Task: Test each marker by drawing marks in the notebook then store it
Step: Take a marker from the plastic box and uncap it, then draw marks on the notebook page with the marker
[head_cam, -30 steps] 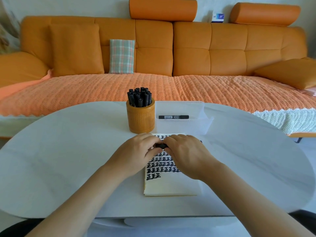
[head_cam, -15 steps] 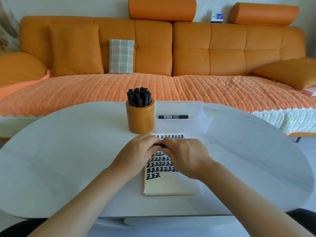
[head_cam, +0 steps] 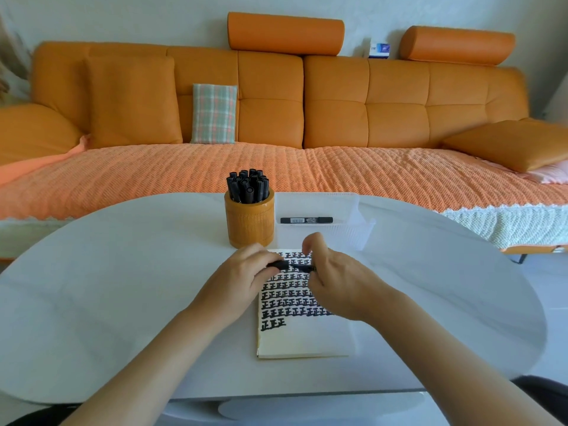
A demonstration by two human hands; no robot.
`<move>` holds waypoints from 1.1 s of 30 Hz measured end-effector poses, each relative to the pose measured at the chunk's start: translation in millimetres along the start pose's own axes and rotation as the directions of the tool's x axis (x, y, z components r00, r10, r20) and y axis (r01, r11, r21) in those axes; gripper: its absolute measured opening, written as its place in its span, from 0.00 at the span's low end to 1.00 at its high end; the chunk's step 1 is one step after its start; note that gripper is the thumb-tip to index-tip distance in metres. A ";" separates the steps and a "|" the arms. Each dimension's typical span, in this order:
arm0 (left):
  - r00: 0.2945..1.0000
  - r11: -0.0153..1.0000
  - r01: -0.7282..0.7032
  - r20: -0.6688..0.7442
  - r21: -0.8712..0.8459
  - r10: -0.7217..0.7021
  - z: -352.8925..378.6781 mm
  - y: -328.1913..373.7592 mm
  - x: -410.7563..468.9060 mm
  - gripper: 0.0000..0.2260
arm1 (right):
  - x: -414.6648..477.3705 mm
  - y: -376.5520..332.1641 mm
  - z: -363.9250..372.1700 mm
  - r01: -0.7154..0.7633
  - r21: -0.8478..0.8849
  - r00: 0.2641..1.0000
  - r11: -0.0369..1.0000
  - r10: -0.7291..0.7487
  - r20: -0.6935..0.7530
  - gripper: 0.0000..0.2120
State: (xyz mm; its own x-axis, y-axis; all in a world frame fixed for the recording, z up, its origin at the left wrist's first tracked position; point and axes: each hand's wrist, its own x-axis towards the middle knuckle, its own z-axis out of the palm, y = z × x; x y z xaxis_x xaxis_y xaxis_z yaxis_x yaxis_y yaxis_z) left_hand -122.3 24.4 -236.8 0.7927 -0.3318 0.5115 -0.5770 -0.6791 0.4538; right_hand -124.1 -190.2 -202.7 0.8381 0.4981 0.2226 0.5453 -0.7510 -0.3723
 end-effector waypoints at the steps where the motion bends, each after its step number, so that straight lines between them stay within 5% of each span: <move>1: 0.999 1.000 0.031 -0.020 -0.002 -0.031 -1.9 -1.7 -0.7 0.09 | -0.9 1.3 -3.2 -0.003 0.029 1.000 1.000 0.002 0.007 0.13; 5: 0.990 0.991 0.136 -0.047 0.003 -0.136 -4.1 -10.2 -5.8 0.08 | -4.8 5.7 -9.4 -0.071 0.237 0.997 0.969 0.077 -0.015 0.17; 11: 0.969 0.969 0.247 0.015 0.016 -0.247 1.6 -14.5 -18.3 0.10 | -21.6 -6.0 -4.8 -0.237 0.643 0.970 0.729 0.217 0.111 0.30; 16: 0.966 0.964 0.258 0.005 0.060 -0.258 4.0 -11.7 -24.7 0.05 | -38.7 -16.2 3.2 -0.126 0.699 0.989 0.704 0.148 0.029 0.07; 20: 0.977 0.968 0.212 0.005 0.133 -0.215 6.9 -13.0 -27.3 0.04 | -39.7 -18.6 15.5 -0.222 0.809 0.964 0.544 0.247 0.098 0.06; 33: 0.989 0.961 0.148 -0.015 0.231 -0.149 13.2 -15.8 -30.4 0.04 | -38.6 -11.4 39.7 -0.151 0.750 0.975 0.644 0.221 0.007 0.10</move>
State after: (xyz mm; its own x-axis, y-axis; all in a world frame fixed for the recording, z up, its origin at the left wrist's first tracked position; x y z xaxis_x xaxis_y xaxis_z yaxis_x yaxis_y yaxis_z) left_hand -134.7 36.5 -269.1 0.8668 -0.2173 0.4488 -0.3917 -0.8537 0.3432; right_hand -163.4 -183.7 -242.8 0.9378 0.3224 0.1288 0.2106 -0.2336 -0.9493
